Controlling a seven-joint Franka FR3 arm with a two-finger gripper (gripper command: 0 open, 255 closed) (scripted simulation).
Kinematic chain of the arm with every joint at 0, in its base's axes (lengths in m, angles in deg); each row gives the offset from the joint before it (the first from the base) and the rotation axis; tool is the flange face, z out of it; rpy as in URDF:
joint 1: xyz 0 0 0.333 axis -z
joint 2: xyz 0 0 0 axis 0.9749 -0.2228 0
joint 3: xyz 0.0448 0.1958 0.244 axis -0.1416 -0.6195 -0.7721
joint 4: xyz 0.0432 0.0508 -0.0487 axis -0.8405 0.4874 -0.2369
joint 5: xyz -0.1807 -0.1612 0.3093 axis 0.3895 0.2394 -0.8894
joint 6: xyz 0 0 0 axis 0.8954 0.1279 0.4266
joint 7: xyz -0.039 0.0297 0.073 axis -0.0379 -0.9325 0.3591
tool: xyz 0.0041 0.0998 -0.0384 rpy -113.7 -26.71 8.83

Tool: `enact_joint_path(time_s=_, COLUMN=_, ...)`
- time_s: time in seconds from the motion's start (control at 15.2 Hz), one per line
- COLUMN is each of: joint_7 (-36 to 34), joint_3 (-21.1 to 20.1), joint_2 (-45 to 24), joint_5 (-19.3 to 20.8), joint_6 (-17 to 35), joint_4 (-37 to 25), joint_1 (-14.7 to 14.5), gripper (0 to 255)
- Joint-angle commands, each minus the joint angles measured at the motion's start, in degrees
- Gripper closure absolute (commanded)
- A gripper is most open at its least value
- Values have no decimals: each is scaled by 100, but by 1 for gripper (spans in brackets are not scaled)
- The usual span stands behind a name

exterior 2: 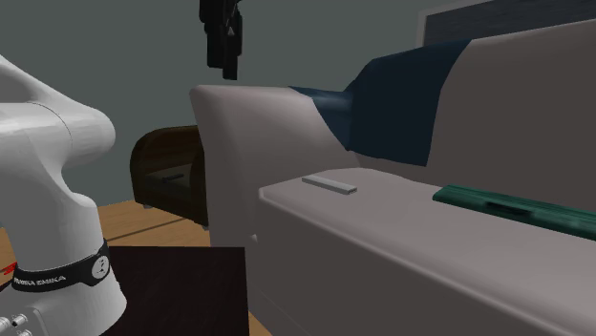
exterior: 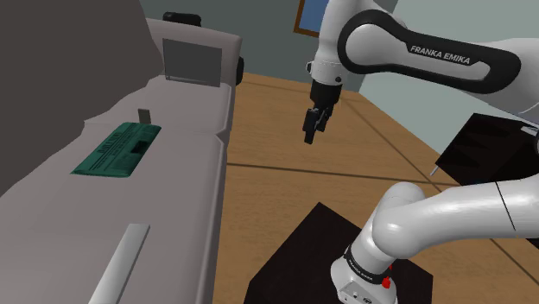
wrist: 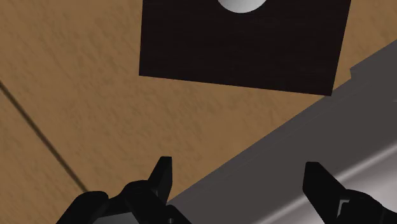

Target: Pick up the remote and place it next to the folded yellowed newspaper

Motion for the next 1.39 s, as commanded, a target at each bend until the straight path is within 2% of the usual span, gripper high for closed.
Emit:
enact_joint_path(time_s=0.0, joint_7=0, joint_3=0, joint_2=0, joint_5=0, joint_6=0, joint_4=0, joint_1=0, gripper=0)
enact_joint_path(time_s=0.66, joint_7=-1938, joint_3=-1265, joint_2=-354, joint_5=-1010, joint_6=1058, joint_4=591, joint_1=-189, gripper=0)
enact_joint_path(time_s=0.99, joint_7=-2892, joint_3=-1941, joint_2=-912, joint_5=-1375, joint_6=1708, joint_4=565, joint_1=-215, gripper=0)
enact_joint_path(time_s=1.32, joint_7=-3881, joint_3=-2634, joint_2=-1709, joint_5=-1517, joint_6=2391, joint_4=322, joint_1=-139, gripper=0)
